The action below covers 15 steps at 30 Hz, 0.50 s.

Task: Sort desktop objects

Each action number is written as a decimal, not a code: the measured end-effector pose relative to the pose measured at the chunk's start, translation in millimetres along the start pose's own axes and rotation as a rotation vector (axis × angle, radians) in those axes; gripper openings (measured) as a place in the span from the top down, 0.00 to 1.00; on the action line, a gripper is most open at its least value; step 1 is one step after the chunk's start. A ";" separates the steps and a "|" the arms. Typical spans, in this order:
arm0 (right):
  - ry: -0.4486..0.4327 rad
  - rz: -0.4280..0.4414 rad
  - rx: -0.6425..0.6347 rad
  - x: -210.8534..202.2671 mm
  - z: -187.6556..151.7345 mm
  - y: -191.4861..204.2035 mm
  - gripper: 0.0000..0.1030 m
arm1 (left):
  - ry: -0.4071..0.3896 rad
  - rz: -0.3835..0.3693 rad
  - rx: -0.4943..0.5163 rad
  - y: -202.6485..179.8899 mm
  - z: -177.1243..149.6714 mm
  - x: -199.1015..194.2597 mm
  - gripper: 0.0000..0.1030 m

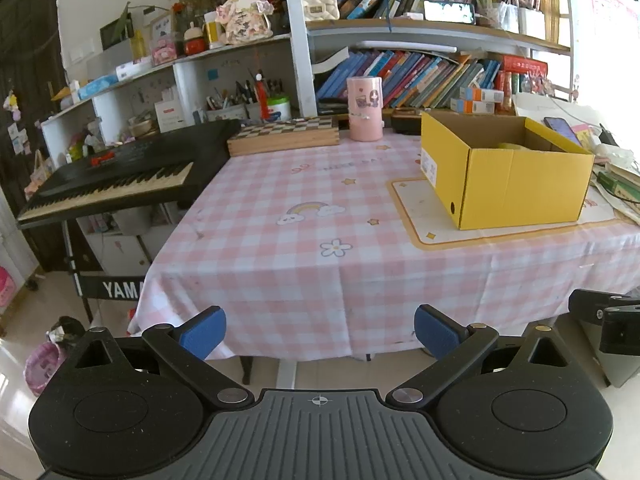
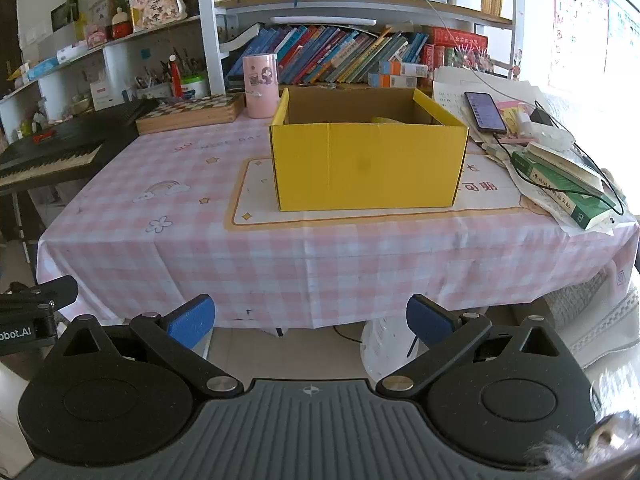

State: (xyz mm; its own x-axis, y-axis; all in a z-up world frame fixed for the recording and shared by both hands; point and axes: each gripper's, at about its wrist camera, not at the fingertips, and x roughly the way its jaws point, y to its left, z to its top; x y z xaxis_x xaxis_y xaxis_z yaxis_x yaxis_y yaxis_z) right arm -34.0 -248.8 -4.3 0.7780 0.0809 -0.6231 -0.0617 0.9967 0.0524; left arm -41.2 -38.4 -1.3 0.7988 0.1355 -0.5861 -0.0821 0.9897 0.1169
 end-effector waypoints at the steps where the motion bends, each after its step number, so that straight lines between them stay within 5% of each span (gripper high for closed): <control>1: 0.000 0.000 0.001 -0.1 0.0 0.0 0.00 | 0.000 -0.001 0.001 -0.2 0.0 0.1 0.01; 15: 0.003 -0.001 -0.001 0.6 -0.4 0.3 0.00 | 0.008 -0.010 0.010 -1.2 -1.0 1.7 0.01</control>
State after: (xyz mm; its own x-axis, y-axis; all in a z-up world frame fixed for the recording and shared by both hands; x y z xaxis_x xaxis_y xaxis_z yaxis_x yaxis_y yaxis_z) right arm -33.8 -248.4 -5.1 0.7763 0.0795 -0.6254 -0.0612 0.9968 0.0507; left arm -40.2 -39.3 -3.2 0.7948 0.1262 -0.5936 -0.0684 0.9905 0.1191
